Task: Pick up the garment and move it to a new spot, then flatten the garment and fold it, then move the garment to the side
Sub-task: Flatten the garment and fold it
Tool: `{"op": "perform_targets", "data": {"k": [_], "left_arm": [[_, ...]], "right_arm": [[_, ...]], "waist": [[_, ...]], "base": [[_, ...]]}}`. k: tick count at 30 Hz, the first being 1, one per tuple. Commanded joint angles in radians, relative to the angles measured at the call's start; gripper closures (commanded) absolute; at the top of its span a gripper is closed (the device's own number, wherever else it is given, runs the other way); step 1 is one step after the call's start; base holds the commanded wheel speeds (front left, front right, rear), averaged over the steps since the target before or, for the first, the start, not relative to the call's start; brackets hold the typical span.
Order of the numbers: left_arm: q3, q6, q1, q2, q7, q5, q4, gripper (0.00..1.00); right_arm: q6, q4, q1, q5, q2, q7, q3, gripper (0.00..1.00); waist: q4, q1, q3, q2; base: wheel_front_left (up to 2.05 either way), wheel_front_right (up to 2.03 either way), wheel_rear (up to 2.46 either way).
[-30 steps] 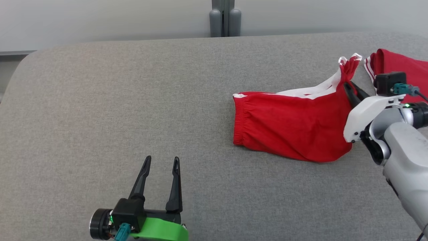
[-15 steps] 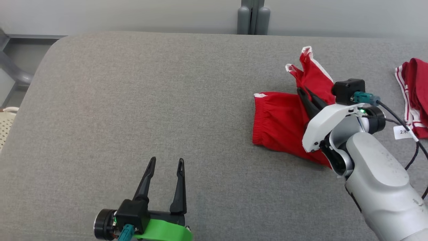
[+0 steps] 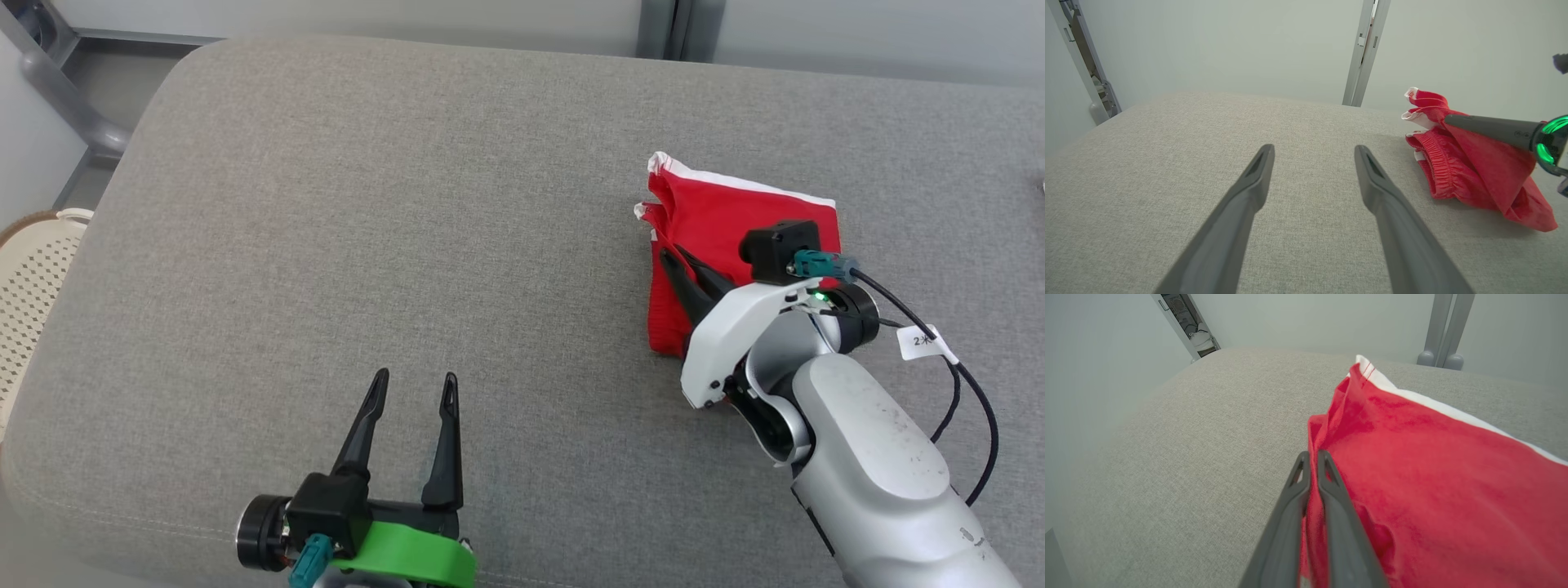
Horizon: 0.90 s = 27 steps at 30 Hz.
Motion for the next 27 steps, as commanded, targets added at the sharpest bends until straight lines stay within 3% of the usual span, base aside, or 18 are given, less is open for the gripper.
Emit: {"op": "perform_targets", "data": {"k": [1, 5, 11, 17, 23, 27], "left_arm": [[-0.001, 0.005, -0.015, 0.002, 0.0, -0.008, -0.001, 0.0], [0.002, 0.004, -0.014, 0.002, 0.0, -0.006, 0.005, 0.0], [0.016, 0.004, -0.007, 0.002, 0.0, 0.009, 0.0, 0.0], [0.04, 0.001, 0.019, 0.002, 0.0, 0.024, -0.003, 0.0], [0.067, -0.001, 0.055, 0.002, 0.0, 0.042, -0.012, 0.0], [0.098, 0.009, 0.094, 0.002, 0.0, 0.05, -0.028, 0.0]], "right_arm": [[-0.001, -0.015, 0.013, 0.016, 0.007, 0.002, 0.002, 0.0], [-0.001, -0.09, 0.027, 0.108, 0.004, -0.043, 0.025, 0.0], [-0.001, -0.148, 0.069, 0.13, -0.11, -0.198, 0.005, 0.0], [-0.001, -0.086, 0.129, 0.083, -0.224, -0.349, 0.035, 0.0], [-0.001, -0.012, 0.19, 0.064, -0.237, -0.403, 0.05, 0.0], [-0.001, -0.088, 0.252, 0.02, -0.197, -0.405, -0.005, 0.0]], "waist": [[0.006, 0.0, 0.009, 0.0], [-0.01, 0.0, 0.005, 0.0], [-0.06, 0.0, -0.027, 0.0], [-0.123, 0.0, -0.071, 0.0], [-0.178, 0.0, -0.125, 0.0], [-0.219, 0.0, -0.157, 0.0]], "base": [[0.0, 0.0, 0.0], [0.0, 0.0, 0.0], [0.0, 0.0, 0.0], [0.0, 0.0, 0.0], [0.0, 0.0, 0.0], [0.0, 0.0, 0.0]]}}
